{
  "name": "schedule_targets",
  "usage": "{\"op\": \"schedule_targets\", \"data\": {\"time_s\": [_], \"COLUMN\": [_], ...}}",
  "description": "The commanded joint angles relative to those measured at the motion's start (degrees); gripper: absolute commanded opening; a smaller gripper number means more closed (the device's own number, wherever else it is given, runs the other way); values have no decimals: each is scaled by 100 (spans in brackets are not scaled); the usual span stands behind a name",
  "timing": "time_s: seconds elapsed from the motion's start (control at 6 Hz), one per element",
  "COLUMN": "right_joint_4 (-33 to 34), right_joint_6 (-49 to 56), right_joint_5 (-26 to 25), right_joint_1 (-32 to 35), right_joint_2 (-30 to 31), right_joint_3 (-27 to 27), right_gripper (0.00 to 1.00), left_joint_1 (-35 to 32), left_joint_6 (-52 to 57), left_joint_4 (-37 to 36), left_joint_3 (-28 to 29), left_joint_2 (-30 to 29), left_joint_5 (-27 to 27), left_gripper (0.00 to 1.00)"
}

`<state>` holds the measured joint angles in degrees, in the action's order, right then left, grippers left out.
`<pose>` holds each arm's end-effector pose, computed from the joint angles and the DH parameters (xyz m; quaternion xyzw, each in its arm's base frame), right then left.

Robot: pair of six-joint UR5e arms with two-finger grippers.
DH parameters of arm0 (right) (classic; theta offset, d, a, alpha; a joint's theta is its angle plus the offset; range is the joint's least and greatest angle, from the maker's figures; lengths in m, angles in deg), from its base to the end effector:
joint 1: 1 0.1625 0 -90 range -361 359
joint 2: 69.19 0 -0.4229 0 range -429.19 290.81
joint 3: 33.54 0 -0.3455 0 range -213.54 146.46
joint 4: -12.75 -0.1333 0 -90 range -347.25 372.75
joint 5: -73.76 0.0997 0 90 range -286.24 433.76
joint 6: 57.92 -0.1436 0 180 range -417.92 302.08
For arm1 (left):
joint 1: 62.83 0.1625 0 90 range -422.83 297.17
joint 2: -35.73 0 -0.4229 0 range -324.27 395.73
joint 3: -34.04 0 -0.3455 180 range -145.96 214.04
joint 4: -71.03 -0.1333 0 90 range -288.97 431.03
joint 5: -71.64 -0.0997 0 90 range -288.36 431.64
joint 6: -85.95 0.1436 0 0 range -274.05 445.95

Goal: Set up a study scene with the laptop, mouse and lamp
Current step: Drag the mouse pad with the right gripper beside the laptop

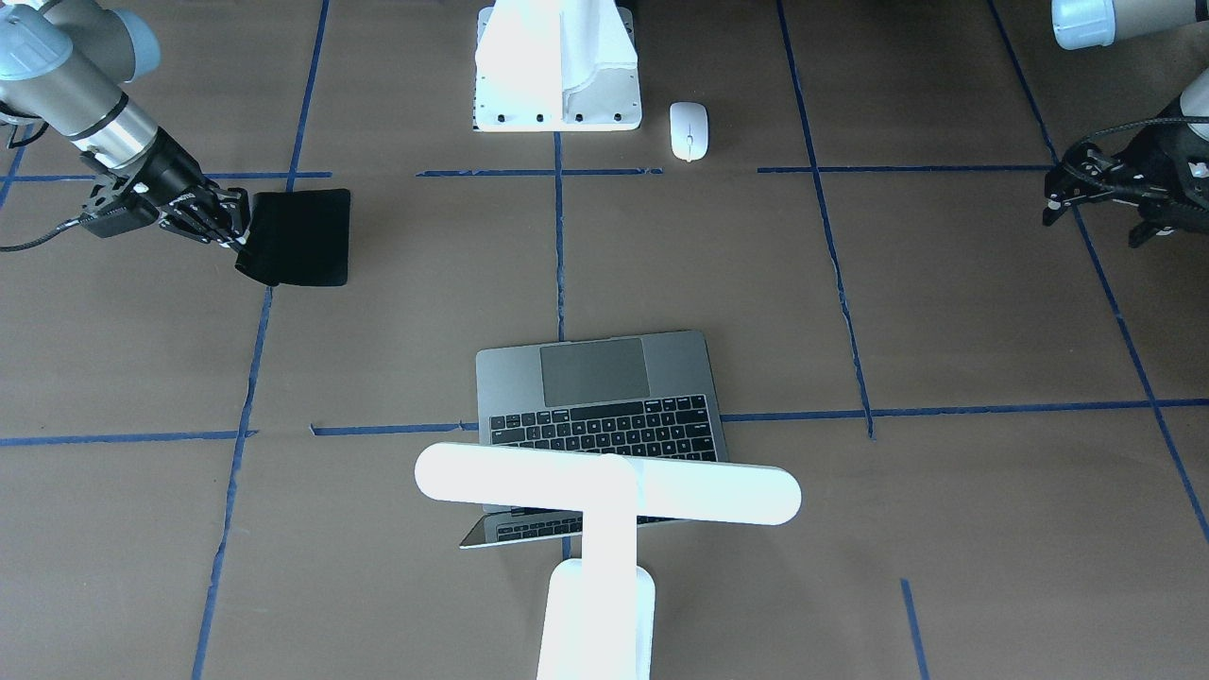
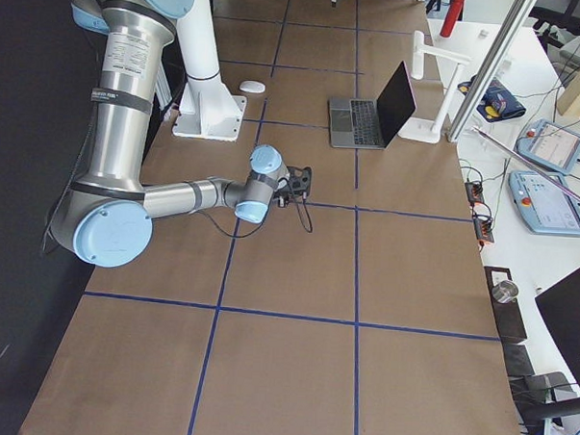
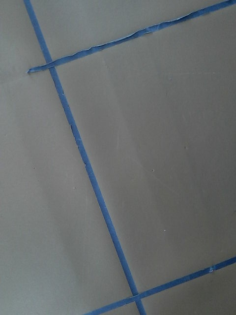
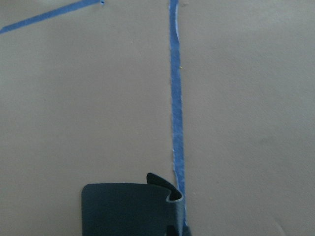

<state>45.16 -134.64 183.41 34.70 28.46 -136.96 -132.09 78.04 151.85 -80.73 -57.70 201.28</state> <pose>-0.3183 -0.3334 0.5184 0.0824 -0.5311 0.0751 0.8399 0.1239 -0.4450 0.4934 0.0679 0.3625 0.1593 0.9158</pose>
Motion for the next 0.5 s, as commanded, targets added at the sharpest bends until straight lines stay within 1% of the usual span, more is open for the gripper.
{"op": "schedule_targets", "data": {"time_s": [0.0,0.17,0.33], "right_joint_4": [895,1499,1697], "right_joint_6": [0,8,0], "right_joint_5": [-5,-5,-14], "right_joint_1": [269,418,550], "right_joint_2": [-840,-1401,-2155], "right_joint_3": [15,145,704], "right_gripper": [0,0,0], "left_joint_1": [1,1,1], "left_joint_6": [0,0,0], "left_joint_4": [4,4,4], "left_joint_3": [7,-2,-2], "left_joint_2": [0,-9,-9], "left_joint_5": [0,0,0], "left_gripper": [100,100,100]}}
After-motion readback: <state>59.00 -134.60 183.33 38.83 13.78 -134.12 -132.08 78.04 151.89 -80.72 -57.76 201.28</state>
